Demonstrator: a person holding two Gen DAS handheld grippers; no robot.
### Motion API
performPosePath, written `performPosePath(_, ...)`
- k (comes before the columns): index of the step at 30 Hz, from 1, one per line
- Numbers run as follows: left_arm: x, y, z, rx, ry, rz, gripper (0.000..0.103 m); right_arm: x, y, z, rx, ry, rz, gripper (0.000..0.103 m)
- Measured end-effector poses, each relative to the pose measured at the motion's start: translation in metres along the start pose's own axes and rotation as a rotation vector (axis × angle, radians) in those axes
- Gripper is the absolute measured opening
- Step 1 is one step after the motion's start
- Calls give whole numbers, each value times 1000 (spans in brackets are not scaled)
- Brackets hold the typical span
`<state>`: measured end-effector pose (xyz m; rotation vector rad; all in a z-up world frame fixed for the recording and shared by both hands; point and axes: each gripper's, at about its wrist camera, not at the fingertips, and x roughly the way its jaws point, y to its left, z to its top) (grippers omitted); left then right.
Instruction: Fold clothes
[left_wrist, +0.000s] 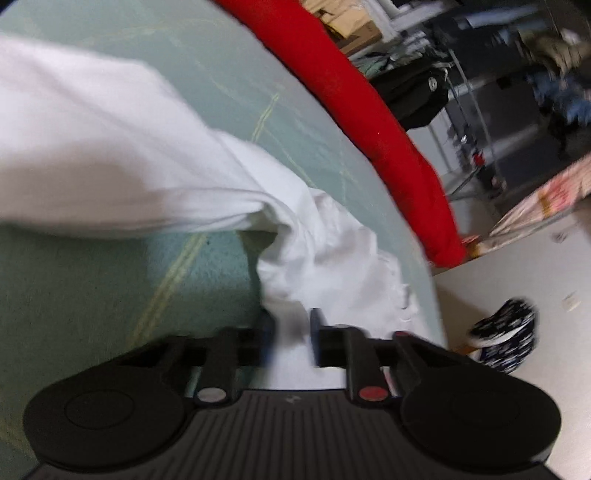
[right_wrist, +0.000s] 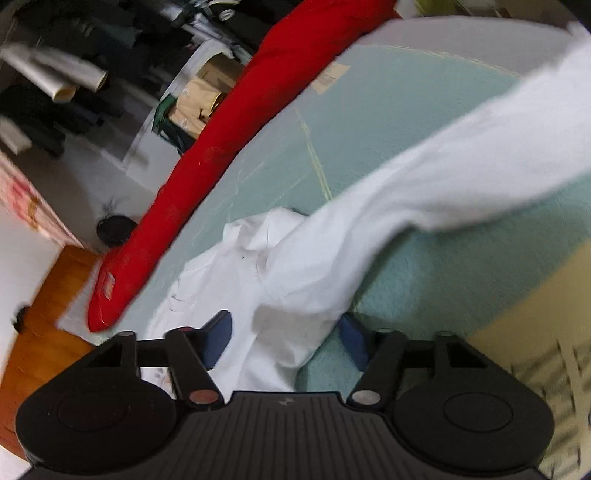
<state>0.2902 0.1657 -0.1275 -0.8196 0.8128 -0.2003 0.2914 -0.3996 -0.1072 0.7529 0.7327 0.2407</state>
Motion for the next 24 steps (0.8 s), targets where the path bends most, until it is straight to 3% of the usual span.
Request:
performPosePath(1, 2, -3, 1, 15, -3, 7, 2, 1, 1, 1, -29, -8, -24, 25)
performPosePath(4, 0, -7, 9, 46, -14, 33, 1, -3, -1, 6, -67, -53, -79, 12)
performPosePath(8, -10, -14, 14, 93, -8, 94, 4, -6, 6, 17, -139, -69, -143, 14)
performPosePath(11, -32, -25, 2, 185, 36, 138, 4, -15, 23, 12, -216, 8, -193, 24)
performPosePath(13, -56, -41, -13, 301, 32, 151, 4, -34, 35, 1, -270, 45, -190, 44)
performPosePath(15, -70, -62, -28, 414, 33, 128, 5, -54, 51, -19, -358, 61, -156, 59)
performPosePath(19, -62, -93, -62, 556, 116, 46, 10, -48, 99, -62, -566, 172, -55, 64)
performPosePath(21, -46, -96, -76, 577, 171, 75, 10, -37, 112, -87, -664, 205, -76, 64)
performPosePath(24, -54, -71, -92, 588, 193, 139, 10, -32, 102, -109, -740, 251, -153, 64)
